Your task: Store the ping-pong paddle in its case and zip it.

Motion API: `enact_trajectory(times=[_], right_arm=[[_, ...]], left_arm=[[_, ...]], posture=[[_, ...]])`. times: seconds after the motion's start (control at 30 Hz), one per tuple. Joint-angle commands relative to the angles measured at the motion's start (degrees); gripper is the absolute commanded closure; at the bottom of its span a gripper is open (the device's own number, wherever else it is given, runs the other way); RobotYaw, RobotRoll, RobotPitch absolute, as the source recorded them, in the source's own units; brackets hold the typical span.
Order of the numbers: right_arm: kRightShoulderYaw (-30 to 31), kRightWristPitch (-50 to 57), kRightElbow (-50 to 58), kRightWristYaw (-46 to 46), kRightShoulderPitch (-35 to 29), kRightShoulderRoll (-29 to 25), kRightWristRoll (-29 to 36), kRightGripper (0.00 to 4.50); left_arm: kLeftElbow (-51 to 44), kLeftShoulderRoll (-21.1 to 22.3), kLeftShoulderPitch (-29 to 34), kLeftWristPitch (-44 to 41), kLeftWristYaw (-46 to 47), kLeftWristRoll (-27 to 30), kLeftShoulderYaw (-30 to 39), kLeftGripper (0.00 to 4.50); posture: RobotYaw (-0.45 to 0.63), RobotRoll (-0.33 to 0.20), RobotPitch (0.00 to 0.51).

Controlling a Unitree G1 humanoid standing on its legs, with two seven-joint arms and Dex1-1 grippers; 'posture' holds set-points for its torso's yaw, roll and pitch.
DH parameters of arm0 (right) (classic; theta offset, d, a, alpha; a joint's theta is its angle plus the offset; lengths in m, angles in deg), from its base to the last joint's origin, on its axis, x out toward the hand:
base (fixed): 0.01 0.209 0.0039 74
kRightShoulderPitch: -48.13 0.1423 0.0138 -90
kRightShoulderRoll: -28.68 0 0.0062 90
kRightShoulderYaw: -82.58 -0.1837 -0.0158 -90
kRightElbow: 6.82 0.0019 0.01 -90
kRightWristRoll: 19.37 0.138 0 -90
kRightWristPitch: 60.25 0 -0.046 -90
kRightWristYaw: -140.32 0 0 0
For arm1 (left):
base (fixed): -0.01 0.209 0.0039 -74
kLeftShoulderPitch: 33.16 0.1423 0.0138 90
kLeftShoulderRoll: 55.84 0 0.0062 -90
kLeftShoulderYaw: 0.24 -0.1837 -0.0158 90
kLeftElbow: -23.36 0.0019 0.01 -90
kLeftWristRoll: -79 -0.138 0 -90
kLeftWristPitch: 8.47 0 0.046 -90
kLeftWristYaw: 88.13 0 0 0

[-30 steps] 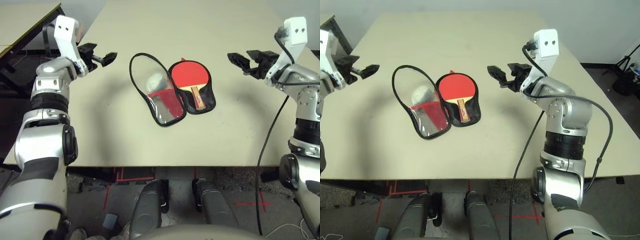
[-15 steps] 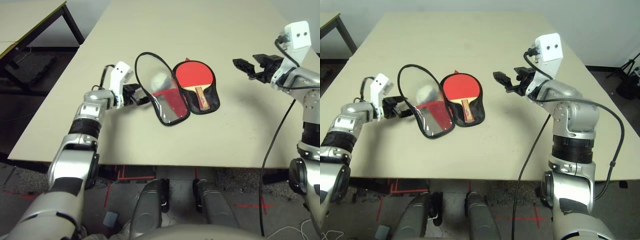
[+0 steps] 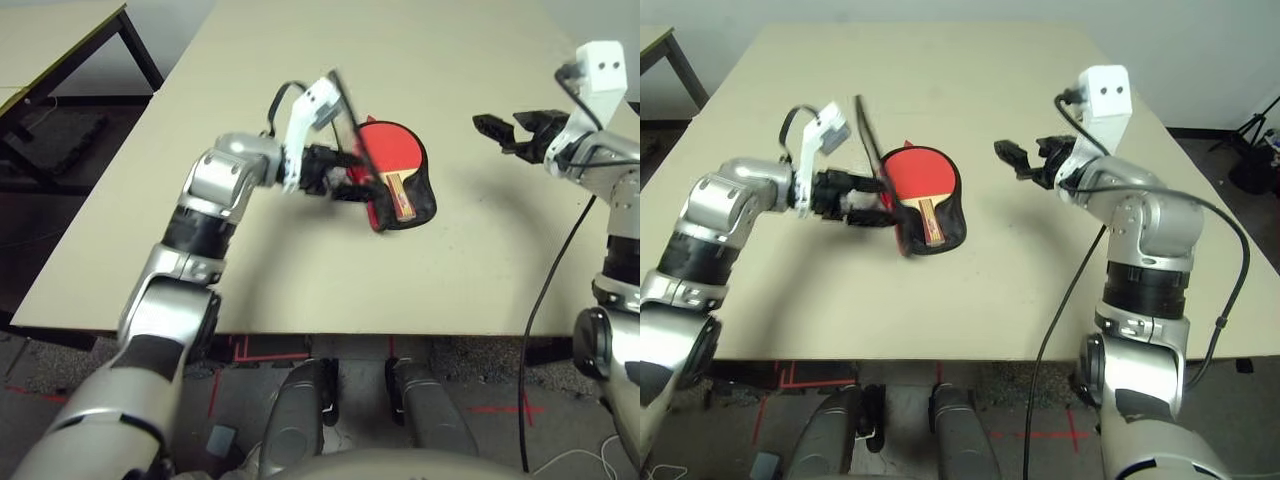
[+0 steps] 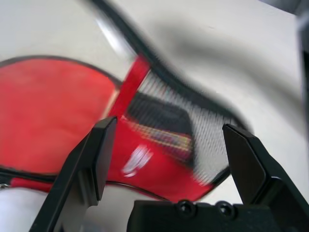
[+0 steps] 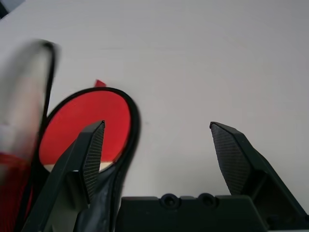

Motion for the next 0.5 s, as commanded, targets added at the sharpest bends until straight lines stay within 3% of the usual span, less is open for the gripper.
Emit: enact_trajectory(times=[0.03,0.1,0.27,0.5], right_arm=[[-5.16,7.81,-0.67,-5.17,2.83,2.67,2.00,0.03],[-8.01,12.73,-0.26,-7.46,3.92,4.02,2.73,0.03],[-19.50,30.78,2.94,-12.50,5.16,12.30,2.88,0.03],[-20.03,31.82,6.51,-20.66,-2.56,18.88,12.56,0.03]], left_arm=[[9.64,-1.18,-3.36,7.91,6.05,-1.34,3.76,0.00],[10.71,-1.57,-4.42,8.39,5.97,-0.30,5.17,0.00],[2.60,0.30,-1.52,4.74,2.95,0.83,5.20,0.00],[-9.83,2.90,4.25,-1.66,1.66,1.36,4.29,0.00]], posture=[[-0.04,0.000,0.155],[-0.04,0.000,0.155],[-0.03,0.000,0.160],[0.00,0.000,0.166]])
